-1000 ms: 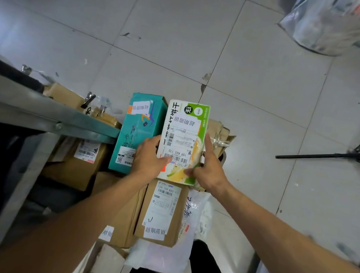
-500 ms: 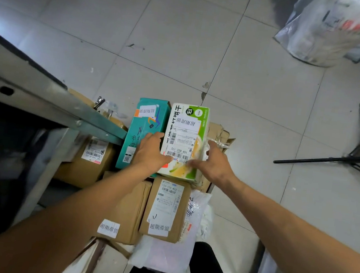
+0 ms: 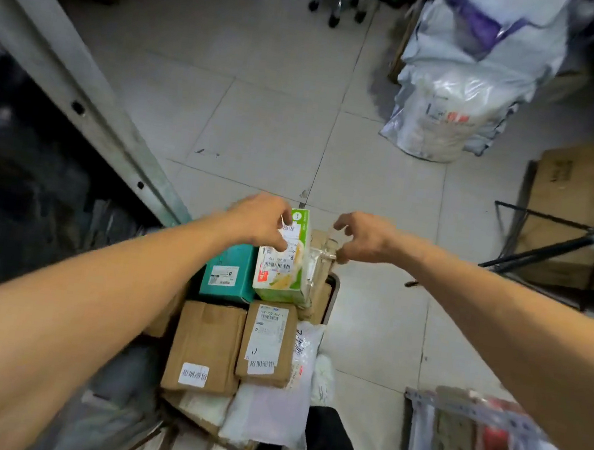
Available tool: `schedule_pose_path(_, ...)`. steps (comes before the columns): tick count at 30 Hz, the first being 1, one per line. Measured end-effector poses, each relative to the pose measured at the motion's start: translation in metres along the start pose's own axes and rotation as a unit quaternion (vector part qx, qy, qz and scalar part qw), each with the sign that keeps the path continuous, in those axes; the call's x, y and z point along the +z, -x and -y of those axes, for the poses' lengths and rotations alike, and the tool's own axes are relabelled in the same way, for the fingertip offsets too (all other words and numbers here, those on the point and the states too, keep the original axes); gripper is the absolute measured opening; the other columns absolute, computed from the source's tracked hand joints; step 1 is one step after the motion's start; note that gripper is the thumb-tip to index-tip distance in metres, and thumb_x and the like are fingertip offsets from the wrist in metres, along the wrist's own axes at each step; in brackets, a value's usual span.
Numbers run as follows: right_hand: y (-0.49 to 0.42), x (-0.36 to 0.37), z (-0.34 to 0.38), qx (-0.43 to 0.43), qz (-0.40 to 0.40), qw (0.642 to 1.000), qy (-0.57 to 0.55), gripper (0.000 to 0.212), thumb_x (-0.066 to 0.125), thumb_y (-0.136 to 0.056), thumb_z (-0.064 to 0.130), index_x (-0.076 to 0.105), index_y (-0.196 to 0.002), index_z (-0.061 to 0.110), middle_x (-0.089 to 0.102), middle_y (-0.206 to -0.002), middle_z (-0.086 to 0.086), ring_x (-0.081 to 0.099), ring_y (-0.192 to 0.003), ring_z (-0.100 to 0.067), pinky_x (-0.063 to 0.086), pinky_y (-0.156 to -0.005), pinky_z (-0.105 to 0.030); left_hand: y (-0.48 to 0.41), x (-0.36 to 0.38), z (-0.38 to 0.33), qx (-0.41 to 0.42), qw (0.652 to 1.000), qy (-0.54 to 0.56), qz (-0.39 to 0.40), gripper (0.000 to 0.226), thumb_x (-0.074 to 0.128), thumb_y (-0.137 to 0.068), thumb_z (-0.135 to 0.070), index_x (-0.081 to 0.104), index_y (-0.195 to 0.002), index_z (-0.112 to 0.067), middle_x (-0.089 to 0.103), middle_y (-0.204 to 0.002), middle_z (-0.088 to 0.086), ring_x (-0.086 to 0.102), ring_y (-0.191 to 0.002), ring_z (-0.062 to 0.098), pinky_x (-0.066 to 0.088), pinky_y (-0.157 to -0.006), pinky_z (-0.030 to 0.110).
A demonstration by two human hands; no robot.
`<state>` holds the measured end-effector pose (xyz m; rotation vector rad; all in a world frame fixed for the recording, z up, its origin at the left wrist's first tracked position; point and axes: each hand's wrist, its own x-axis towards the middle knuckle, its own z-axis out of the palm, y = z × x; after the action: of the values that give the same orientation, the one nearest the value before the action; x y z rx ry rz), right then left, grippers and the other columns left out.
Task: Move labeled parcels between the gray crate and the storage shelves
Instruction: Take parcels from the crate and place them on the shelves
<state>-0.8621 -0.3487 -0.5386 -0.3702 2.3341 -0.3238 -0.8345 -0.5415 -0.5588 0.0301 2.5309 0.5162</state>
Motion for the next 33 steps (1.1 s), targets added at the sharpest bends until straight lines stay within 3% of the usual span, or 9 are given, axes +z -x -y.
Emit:
schedule_pose_path(7, 0.149, -0.059, 0.041, -0.004, -0.084, 0.994, 0.075, 0.067, 0.069, -0.079, 0.024, 0.046, -0.140, 0.015, 0.055, -0.134, -0.010, 0.054, -0.118, -0.029, 0.048, -0.094, -0.034, 0.105, -0.097, -0.077, 0.114, 0.987, -0.111, -0.017, 0.044, 0.077, -0.075, -0.027, 0.064, -0.116, -0.017, 0.067, -0.108, 0.000, 0.063, -0.099, 0.021, 0.053, -0.088, 0.036)
schedule_pose_path(14, 0.290, -0.118, 0.060, -0.032, -0.194, 0.973, 0.124, 0.065, 0.067, -0.076, 0.025, 0.049, -0.138, 0.015, 0.062, -0.123, -0.011, 0.056, -0.113, -0.030, 0.050, -0.091, -0.035, 0.214, -0.162, -0.137, 0.135, 0.979, -0.105, -0.107, 0.040, 0.076, -0.073, -0.027, 0.067, -0.111, -0.017, 0.068, -0.105, 0.000, 0.064, -0.097, 0.020, 0.053, -0.089, 0.036)
schedule_pose_path(19, 0.355, -0.120, 0.067, -0.072, -0.220, 0.961, 0.151, 0.059, 0.064, -0.077, 0.024, 0.050, -0.135, 0.018, 0.060, -0.101, -0.003, 0.053, -0.091, -0.025, 0.045, -0.074, -0.030, 0.288, -0.162, -0.150, 0.104, 0.978, -0.098, -0.152, 0.046, 0.076, -0.075, -0.032, 0.062, -0.116, -0.018, 0.067, -0.105, -0.002, 0.063, -0.094, 0.019, 0.053, -0.087, 0.038)
schedule_pose_path(25, 0.412, -0.085, 0.098, -0.162, -0.200, 0.950, 0.175, 0.063, 0.065, -0.080, 0.022, 0.047, -0.140, 0.014, 0.061, -0.125, -0.010, 0.056, -0.114, -0.027, 0.049, -0.092, -0.034, 0.386, -0.140, -0.157, 0.037, 0.979, -0.072, -0.186, 0.046, 0.077, -0.075, -0.032, 0.064, -0.116, -0.016, 0.068, -0.108, 0.000, 0.064, -0.096, 0.017, 0.053, -0.089, 0.038)
schedule_pose_path(30, 0.441, -0.049, 0.141, -0.248, -0.190, 0.931, 0.190, 0.062, 0.067, -0.081, 0.023, 0.047, -0.140, 0.016, 0.057, -0.134, -0.008, 0.057, -0.116, -0.025, 0.049, -0.098, -0.036, 0.465, -0.113, -0.137, -0.016, 0.975, -0.054, -0.217, 0.041, 0.076, -0.076, -0.032, 0.066, -0.113, -0.018, 0.068, -0.106, 0.000, 0.064, -0.093, 0.017, 0.054, -0.088, 0.036)
schedule_pose_path(33, 0.456, -0.026, 0.172, -0.308, -0.186, 0.911, 0.203, 0.061, 0.069, -0.081, 0.023, 0.049, -0.138, 0.016, 0.057, -0.134, -0.008, 0.057, -0.116, -0.025, 0.050, -0.098, -0.037, 0.515, -0.098, -0.113, -0.058, 0.966, -0.037, -0.248, 0.039, 0.075, -0.076, -0.029, 0.067, -0.112, -0.018, 0.068, -0.106, -0.002, 0.061, -0.089, 0.013, 0.052, -0.083, 0.028)
